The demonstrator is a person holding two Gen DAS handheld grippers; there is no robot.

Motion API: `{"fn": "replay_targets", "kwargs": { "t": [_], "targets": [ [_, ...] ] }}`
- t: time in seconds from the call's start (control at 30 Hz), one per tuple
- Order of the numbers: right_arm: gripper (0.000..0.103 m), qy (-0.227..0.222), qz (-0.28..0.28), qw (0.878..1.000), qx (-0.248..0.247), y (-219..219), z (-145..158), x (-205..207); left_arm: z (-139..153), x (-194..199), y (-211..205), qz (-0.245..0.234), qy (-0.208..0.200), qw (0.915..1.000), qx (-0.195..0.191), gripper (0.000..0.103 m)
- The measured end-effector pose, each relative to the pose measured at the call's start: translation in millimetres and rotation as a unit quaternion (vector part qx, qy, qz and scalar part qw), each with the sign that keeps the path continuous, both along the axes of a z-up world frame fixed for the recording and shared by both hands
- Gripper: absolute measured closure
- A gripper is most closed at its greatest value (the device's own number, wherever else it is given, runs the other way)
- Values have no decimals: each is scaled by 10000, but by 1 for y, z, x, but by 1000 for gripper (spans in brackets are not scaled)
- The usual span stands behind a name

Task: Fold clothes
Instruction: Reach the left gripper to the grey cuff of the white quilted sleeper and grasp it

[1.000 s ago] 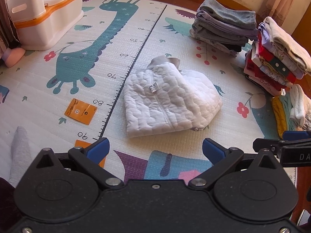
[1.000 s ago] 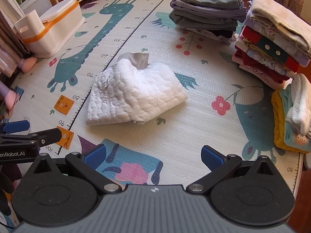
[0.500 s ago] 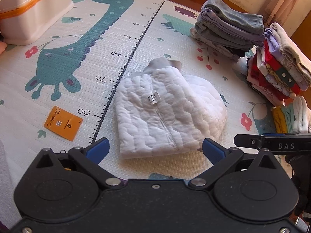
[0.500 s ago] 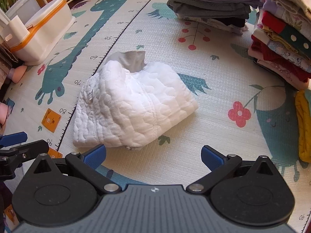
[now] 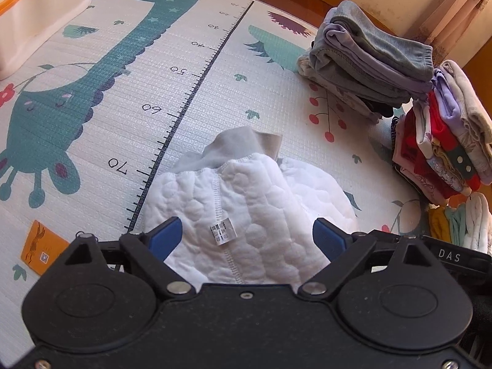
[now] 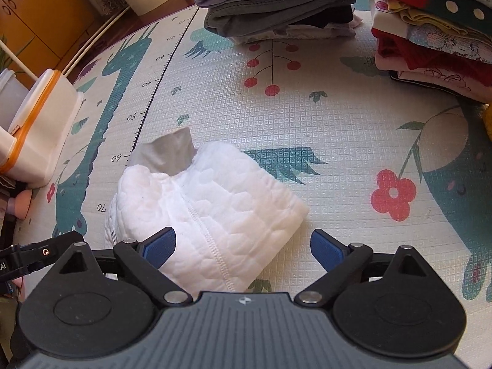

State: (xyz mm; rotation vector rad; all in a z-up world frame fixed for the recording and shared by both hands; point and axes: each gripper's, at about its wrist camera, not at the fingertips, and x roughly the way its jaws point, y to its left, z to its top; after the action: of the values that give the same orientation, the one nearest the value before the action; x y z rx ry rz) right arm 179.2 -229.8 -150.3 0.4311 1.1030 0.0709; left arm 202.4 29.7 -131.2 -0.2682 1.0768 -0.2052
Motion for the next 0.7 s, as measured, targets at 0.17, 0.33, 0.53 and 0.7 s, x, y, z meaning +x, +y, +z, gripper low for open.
{"fn": "replay_targets", "kwargs": {
  "t": [0.17,0.33,0.53,0.7],
  "targets": [
    [10,-40,-263,9995,183,-10,-16,15,-10,29,-8,-86,53,9999,124,17],
    [16,-63,-379,9989,281,-18,-33,26,-20,51,-18,-149,120,9996,183,19],
    [20,-42,-456,9980,437,-20,-52,32,-31,77,-36,-379,164,9979,506,23],
    [32,-27,-414,9977,534,-15,-65,31,-45,96,-46,-609,345,9935,902,37]
  ]
}}
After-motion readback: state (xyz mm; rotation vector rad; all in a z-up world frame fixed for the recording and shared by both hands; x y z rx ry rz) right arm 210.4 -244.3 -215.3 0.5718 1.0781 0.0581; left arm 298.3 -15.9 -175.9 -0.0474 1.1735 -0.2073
